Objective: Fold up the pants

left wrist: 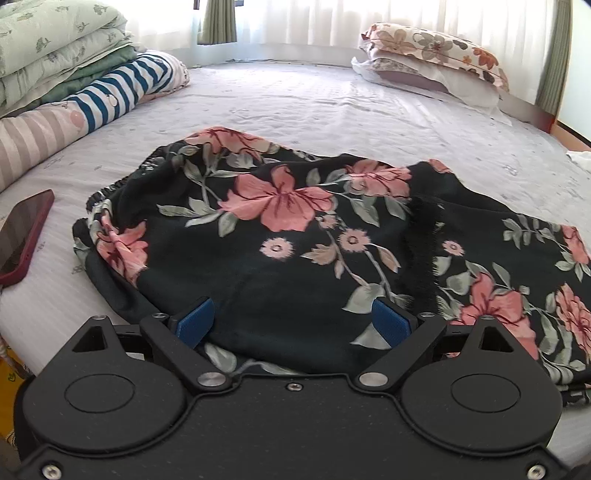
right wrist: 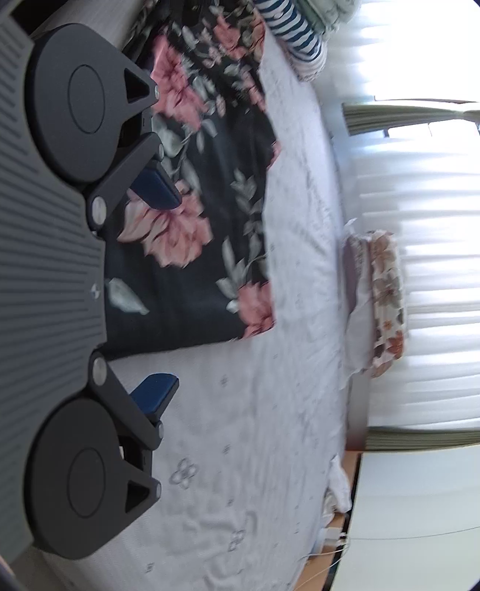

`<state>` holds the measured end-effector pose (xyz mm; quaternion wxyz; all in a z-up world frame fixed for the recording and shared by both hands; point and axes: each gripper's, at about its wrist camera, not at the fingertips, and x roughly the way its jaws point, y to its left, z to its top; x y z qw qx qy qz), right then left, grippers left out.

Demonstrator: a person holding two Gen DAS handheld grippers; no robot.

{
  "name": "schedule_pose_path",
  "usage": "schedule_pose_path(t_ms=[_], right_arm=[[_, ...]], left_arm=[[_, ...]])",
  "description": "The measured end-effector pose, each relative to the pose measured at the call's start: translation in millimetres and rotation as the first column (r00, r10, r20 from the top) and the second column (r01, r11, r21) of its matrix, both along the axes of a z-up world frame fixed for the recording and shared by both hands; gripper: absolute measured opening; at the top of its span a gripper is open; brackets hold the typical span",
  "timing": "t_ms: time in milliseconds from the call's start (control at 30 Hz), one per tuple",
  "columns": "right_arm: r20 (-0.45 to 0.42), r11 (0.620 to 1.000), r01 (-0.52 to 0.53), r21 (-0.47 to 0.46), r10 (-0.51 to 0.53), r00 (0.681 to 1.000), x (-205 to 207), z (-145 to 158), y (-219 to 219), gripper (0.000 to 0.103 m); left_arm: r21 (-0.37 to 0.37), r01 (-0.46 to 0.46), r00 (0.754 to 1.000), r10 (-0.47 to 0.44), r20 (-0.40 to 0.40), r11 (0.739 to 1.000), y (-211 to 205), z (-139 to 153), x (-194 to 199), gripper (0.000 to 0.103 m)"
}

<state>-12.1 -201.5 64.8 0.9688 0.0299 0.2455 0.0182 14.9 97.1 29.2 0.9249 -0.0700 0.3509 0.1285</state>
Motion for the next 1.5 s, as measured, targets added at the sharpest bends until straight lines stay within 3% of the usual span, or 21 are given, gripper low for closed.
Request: schedule_pose_path(t_ms=[200, 400, 567, 667, 867, 1100, 1200, 1267, 1300, 1367, 1433, 1500], right_arm=[[0.011, 0.999, -0.049, -0.023, 0.049, 0.999, 11.5, 6.4, 26.2, 0.101], [-0.010, 0.995, -0.077, -0.070, 0.076, 0.997, 16.4, 2.6, 53.0, 0.101], [-0.008, 0.968, -0.149, -0.201, 0.150, 0.989, 25.2, 2.9, 106.3, 0.101], [-0.034, 0.942, -0.215, -0.257, 0.213, 0.976, 33.2, -0.1, 141.9, 0.101], [-0.097, 0.923, -0.303, -0.235, 0.288, 0.953, 48.2, -18.5, 190.2, 0.101], [-0.035, 0.933, -0.291, -0.212, 0.290, 0.956, 35.1, -6.9, 169.1, 0.101], [0.003, 0.942, -0.253, -0.220, 0.260, 0.966, 27.4, -1.3, 151.0, 0.101], [0.016, 0.950, -0.225, -0.218, 0.234, 0.972, 25.0, 1.0, 139.1, 0.101], [0.019, 0.953, -0.210, -0.217, 0.219, 0.976, 24.2, 1.4, 133.4, 0.101], [0.018, 0.959, -0.179, -0.219, 0.188, 0.982, 24.9, 0.9, 123.1, 0.101], [0.019, 0.958, -0.151, -0.244, 0.161, 0.987, 23.8, 0.3, 110.7, 0.101], [0.031, 0.948, -0.102, -0.303, 0.117, 0.993, 21.7, 0.9, 98.1, 0.101]], left_arm=[[-0.022, -0.081, 0.996, 0.082, 0.038, 0.996, 32.6, 5.1, 4.4, 0.094], [-0.033, -0.249, 0.965, 0.251, 0.076, 0.968, 81.9, 5.4, 5.9, 0.094], [-0.044, -0.333, 0.938, 0.336, 0.083, 0.942, 111.2, 1.0, 4.2, 0.095], [-0.082, -0.354, 0.930, 0.360, 0.079, 0.932, 124.5, -2.5, 1.8, 0.095], [-0.127, -0.371, 0.920, 0.382, 0.085, 0.920, 141.2, -7.7, -0.9, 0.096], [-0.190, -0.377, 0.915, 0.397, 0.079, 0.907, 167.6, -14.4, 13.7, 0.095], [-0.236, -0.349, 0.917, 0.382, 0.112, 0.907, 171.8, -17.9, 15.7, 0.068], [-0.228, -0.361, 0.912, 0.393, 0.119, 0.905, 171.1, -20.2, 16.0, 0.043], [-0.217, -0.370, 0.909, 0.401, 0.118, 0.903, 170.2, -19.9, 15.6, 0.036], [-0.260, -0.369, 0.903, 0.411, 0.128, 0.892, 171.8, -18.0, 12.4, 0.017], [-0.306, -0.363, 0.898, 0.418, 0.136, 0.880, 172.4, -13.1, 10.2, 0.011], [-0.270, -0.364, 0.901, 0.411, 0.142, 0.892, 165.2, -3.8, 13.3, 0.010]])
